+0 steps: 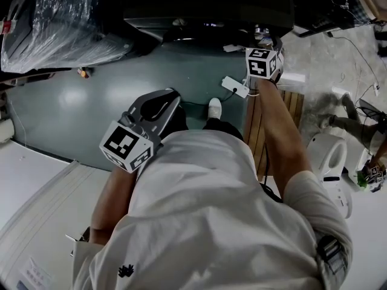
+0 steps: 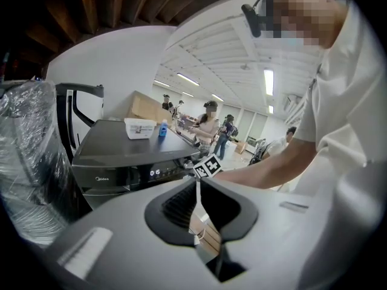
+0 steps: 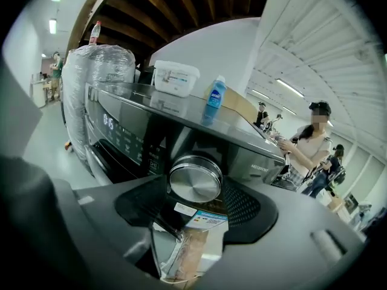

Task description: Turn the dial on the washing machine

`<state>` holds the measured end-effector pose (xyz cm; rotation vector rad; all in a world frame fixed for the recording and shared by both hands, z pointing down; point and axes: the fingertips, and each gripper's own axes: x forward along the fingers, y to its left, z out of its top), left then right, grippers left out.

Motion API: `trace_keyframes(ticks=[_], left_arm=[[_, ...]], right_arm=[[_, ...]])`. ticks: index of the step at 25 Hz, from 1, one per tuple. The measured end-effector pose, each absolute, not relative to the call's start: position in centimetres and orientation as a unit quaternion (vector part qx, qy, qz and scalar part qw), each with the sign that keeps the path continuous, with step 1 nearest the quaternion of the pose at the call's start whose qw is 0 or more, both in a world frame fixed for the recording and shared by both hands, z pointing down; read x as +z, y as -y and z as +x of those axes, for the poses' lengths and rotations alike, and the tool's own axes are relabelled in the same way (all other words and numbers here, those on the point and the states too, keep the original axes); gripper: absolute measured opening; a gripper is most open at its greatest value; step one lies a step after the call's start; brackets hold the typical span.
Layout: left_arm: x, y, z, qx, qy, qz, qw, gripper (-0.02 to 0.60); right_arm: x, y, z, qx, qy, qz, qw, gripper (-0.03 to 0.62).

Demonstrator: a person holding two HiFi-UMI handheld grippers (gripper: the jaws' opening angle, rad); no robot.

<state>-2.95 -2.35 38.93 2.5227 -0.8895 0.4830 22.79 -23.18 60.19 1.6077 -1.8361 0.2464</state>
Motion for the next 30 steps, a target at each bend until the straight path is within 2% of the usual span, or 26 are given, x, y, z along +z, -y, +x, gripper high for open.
trace_keyframes(ticks=[11, 18, 23, 30], left_arm=[[38.8, 2.3, -3.3, 0.171, 0.323, 0.906, 0.213, 0.074], [38.4, 2.5, -3.0, 0.173, 0.320, 0.908, 0.206, 0.074], [38.4, 2.4, -2.7, 0.174, 0.318, 0.910, 0.204, 0.074], [38.5, 2.8, -2.4, 0.174, 0.312, 0.913, 0.198, 0.074]], right_arm=[[59.5, 23.4, 23.2, 0.156, 0.704, 0.637, 0.272, 0.261], [59.1, 23.4, 23.8, 0.240, 0.704, 0.646, 0.170, 0.261], [59.0, 23.3, 23.7, 0.225, 0.715, 0.635, 0.186, 0.262], [58.6, 22.7, 23.4, 0.146, 0.729, 0.619, 0.251, 0.262]])
